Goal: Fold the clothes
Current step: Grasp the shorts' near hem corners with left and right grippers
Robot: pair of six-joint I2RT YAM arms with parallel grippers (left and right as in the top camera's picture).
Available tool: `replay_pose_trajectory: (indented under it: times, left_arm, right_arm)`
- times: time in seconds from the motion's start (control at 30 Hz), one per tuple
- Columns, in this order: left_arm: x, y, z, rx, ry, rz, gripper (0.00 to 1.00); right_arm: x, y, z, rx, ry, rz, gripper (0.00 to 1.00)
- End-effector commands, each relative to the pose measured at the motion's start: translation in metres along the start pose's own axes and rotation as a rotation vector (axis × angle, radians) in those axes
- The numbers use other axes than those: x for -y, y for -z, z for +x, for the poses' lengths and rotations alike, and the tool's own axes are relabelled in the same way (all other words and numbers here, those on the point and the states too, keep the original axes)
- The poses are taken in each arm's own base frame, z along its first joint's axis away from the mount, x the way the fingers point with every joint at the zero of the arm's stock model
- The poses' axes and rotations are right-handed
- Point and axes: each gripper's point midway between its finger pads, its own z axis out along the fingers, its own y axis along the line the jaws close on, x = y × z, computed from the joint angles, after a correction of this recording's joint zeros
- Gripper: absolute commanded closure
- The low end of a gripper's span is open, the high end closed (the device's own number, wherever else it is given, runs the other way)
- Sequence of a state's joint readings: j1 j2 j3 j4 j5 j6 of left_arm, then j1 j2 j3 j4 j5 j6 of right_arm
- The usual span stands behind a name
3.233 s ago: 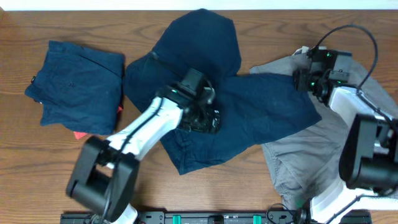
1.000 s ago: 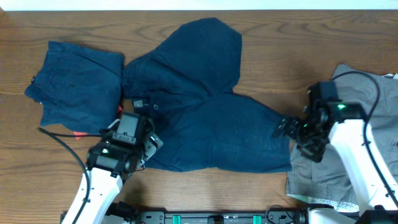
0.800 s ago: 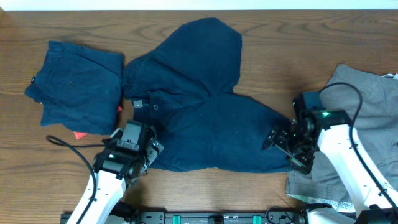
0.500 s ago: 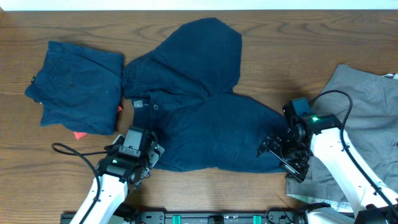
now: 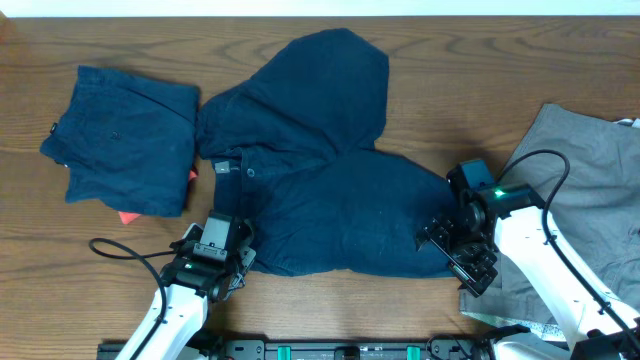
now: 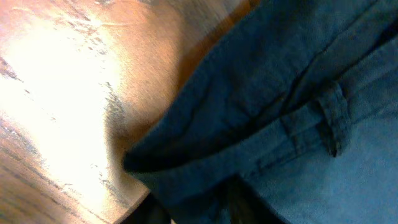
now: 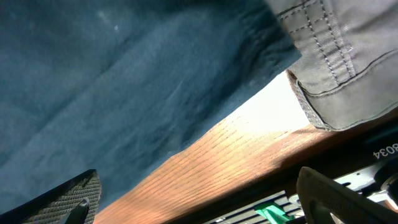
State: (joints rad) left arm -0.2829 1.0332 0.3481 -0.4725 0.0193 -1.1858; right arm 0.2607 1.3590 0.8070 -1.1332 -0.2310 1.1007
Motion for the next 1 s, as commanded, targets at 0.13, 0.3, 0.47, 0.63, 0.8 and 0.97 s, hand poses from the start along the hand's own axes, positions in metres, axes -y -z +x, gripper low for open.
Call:
replay_pose_trajectory:
  times: [0.13, 0.3, 0.47, 0.63, 0.8, 0.97]
  left_arm:
    - [0.007, 0.005, -0.004, 0.018, -0.137, 0.024, 0.94]
    - [0.014, 0.023, -0.009, 0.034, -0.17, 0.049, 0.94]
    - [0.033, 0.047, -0.026, 0.096, -0.21, 0.129, 0.94]
    - [0.042, 0.065, -0.046, 0.161, -0.157, 0.189, 0.94]
    - [0.034, 0.066, -0.049, 0.165, -0.139, 0.168, 0.94]
    - [0.023, 0.064, -0.044, 0.139, -0.146, 0.125, 0.94]
  right_arm:
    - [0.0, -0.004, 0.015, 0.018, -0.033, 0.031, 0.02]
    - [0.0, -0.006, 0.013, 0.075, -0.078, 0.048, 0.03]
    - [-0.003, -0.009, 0.008, 0.109, -0.091, 0.035, 0.02]
    - [0.003, -0.023, 0.005, 0.114, -0.126, 0.045, 0.03]
    - [0.02, -0.04, 0.012, 0.072, -0.159, 0.087, 0.04]
    - [0.034, -0.051, 0.016, 0.051, -0.17, 0.123, 0.04]
